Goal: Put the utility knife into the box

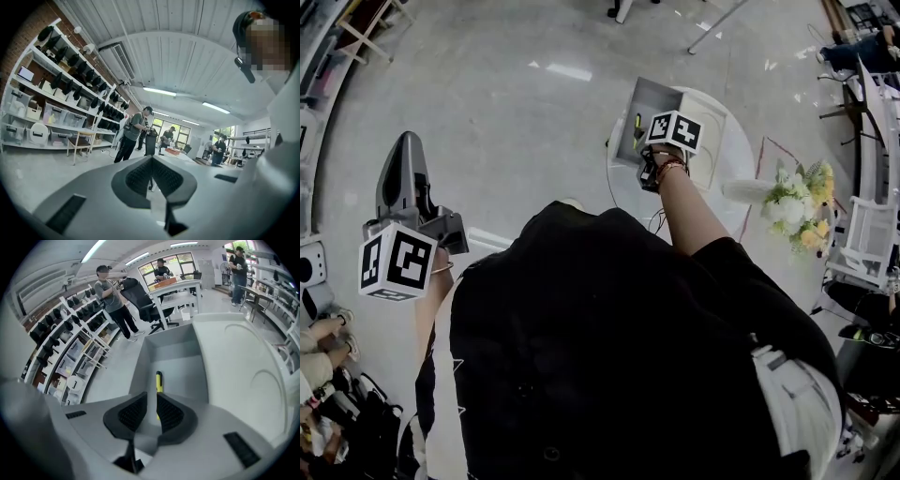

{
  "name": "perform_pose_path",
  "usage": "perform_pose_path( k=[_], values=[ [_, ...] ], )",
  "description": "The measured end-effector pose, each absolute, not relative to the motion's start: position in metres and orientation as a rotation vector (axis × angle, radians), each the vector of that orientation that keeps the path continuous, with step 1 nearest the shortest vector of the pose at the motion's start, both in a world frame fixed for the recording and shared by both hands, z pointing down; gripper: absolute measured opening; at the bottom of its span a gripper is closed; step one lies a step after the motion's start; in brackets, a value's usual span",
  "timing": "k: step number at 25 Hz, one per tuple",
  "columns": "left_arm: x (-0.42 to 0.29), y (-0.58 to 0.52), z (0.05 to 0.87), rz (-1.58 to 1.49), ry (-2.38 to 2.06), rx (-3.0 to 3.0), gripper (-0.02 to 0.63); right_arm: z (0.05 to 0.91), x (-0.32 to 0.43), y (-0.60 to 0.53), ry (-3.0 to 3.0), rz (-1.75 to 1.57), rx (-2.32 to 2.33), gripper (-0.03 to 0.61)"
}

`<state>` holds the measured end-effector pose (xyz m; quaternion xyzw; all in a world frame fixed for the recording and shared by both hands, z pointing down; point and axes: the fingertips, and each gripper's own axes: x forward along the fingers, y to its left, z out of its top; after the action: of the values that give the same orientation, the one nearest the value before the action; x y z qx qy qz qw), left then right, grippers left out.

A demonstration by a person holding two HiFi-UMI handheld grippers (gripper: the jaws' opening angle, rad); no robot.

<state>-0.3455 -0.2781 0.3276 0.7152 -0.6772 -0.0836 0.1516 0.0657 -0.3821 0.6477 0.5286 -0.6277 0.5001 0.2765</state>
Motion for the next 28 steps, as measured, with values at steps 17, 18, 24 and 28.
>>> perform_pose_path(
  k=[17,18,24,28],
  values=[
    [-0.272,-0.267,0.300,-0.270,-1.700,2.303,0.011,0.531,0.075,-0.344,-1.939,1.315,1.627,0.006],
    [-0.265,-0.265,0.299,-0.267,-1.684,2.319,0.011,0.523,0.076,-0.341,-1.956,1.306,1.639,0.006],
    [-0.236,-0.248,0.295,-0.246,-1.601,2.385,0.011,0.467,0.072,-0.321,-2.100,1.276,1.680,0.006],
    [-0.223,-0.235,0.294,-0.244,-1.562,2.404,0.011,0.421,0.058,-0.308,-2.261,1.231,1.658,0.005]
  ],
)
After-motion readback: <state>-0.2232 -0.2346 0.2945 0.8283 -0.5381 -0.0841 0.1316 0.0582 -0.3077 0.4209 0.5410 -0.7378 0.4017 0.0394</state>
